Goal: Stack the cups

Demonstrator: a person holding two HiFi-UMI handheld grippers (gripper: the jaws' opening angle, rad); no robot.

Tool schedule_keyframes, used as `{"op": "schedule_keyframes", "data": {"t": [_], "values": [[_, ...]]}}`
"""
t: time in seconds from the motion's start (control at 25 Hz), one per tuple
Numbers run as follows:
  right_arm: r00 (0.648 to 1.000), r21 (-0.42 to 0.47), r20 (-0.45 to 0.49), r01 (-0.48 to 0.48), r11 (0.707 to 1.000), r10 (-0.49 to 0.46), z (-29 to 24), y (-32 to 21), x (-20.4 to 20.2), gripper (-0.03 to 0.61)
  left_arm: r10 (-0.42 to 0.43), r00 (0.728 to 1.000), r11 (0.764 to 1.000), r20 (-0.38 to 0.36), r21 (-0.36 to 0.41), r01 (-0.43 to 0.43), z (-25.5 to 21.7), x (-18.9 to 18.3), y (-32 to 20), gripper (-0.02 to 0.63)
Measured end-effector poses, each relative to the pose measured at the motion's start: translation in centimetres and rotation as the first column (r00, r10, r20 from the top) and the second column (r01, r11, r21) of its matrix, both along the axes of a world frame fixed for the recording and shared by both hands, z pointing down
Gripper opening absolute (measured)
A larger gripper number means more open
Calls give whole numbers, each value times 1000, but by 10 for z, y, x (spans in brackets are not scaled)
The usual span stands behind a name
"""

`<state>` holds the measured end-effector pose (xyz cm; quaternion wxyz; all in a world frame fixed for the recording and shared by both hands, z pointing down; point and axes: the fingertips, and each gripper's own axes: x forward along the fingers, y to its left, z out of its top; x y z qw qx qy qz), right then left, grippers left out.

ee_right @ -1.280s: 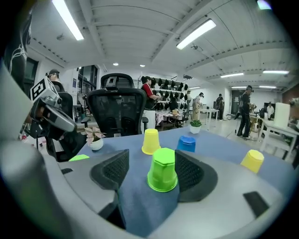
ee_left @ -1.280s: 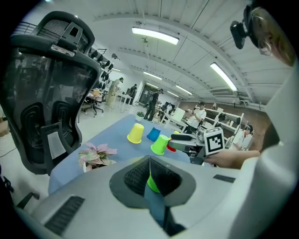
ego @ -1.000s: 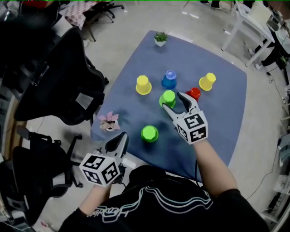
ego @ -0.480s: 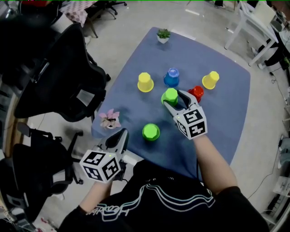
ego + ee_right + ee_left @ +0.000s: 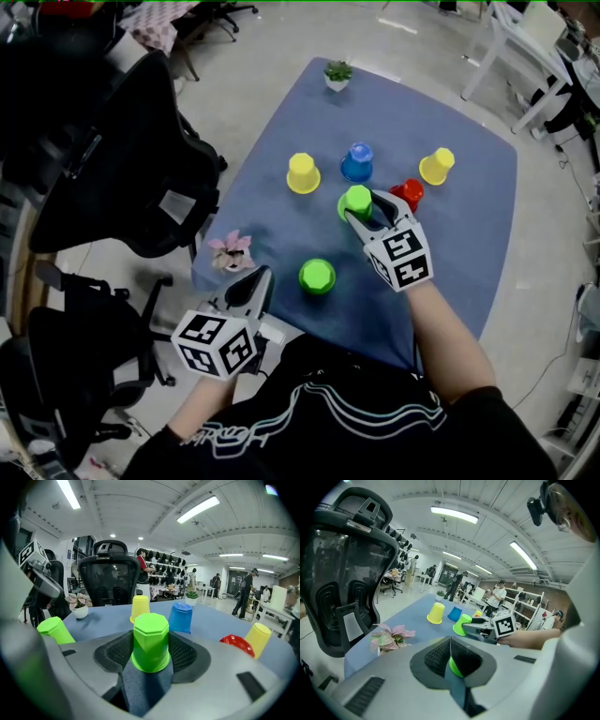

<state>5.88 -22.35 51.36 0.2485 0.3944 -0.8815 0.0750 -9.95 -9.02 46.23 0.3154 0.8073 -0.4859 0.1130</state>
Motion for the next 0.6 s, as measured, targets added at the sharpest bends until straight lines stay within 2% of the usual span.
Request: {"op": "schedule_keyframes", "data": {"t": [0.6], "values": [[996, 23, 28, -86, 996, 85, -45, 38, -5, 249, 128, 992, 992, 1, -14, -128, -16, -4, 4, 26]]}}
